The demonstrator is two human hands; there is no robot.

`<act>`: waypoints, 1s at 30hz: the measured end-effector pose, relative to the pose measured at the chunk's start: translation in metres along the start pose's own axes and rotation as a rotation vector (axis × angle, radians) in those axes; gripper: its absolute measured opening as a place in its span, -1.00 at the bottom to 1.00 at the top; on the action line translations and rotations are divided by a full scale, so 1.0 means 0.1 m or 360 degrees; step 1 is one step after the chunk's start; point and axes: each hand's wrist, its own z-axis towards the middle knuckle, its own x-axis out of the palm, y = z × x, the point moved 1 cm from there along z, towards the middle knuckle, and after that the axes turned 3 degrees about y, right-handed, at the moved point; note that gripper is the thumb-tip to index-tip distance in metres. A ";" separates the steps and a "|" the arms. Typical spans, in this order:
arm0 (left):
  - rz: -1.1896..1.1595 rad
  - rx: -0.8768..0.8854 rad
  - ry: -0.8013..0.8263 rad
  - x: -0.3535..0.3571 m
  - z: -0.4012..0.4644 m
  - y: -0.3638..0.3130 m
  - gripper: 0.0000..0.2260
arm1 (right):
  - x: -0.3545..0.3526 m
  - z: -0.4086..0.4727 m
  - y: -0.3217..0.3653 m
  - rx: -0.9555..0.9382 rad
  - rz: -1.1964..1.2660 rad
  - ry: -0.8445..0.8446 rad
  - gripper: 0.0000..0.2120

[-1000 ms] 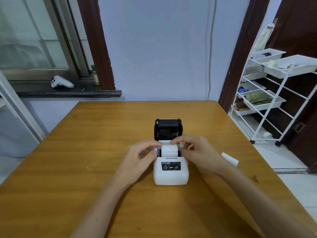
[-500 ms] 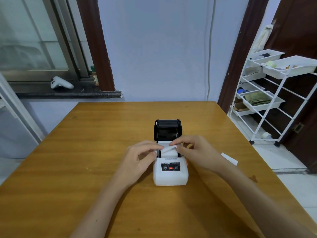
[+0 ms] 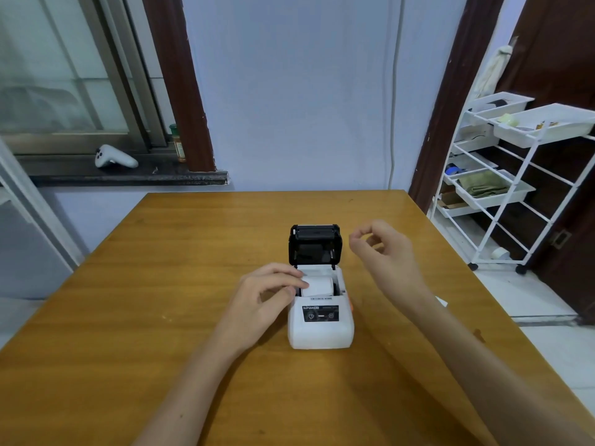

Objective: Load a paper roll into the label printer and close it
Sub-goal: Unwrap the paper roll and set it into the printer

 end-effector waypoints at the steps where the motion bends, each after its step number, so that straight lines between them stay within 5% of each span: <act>1: -0.0009 -0.0007 0.0004 0.00 0.00 0.00 -0.77 | 0.00 0.02 0.01 -0.0001 -0.0037 0.0114 -0.89; 6: -0.0003 0.0019 0.0008 0.02 0.01 -0.04 -0.77 | 0.03 -0.02 -0.14 0.0014 -0.0354 0.0740 -0.69; 11: 0.0032 0.0026 0.0018 0.01 0.00 -0.03 -0.76 | 0.07 0.04 -0.12 0.0036 -0.0332 0.0987 -0.62; 17: 0.0011 0.0026 0.0019 0.01 0.01 -0.01 -0.75 | 0.08 0.07 -0.09 0.0006 -0.0456 0.0937 -0.79; 30: -0.0098 0.0059 0.0097 0.01 0.00 -0.05 -0.67 | 0.10 -0.18 -0.15 -0.0036 -0.0308 0.0697 -0.75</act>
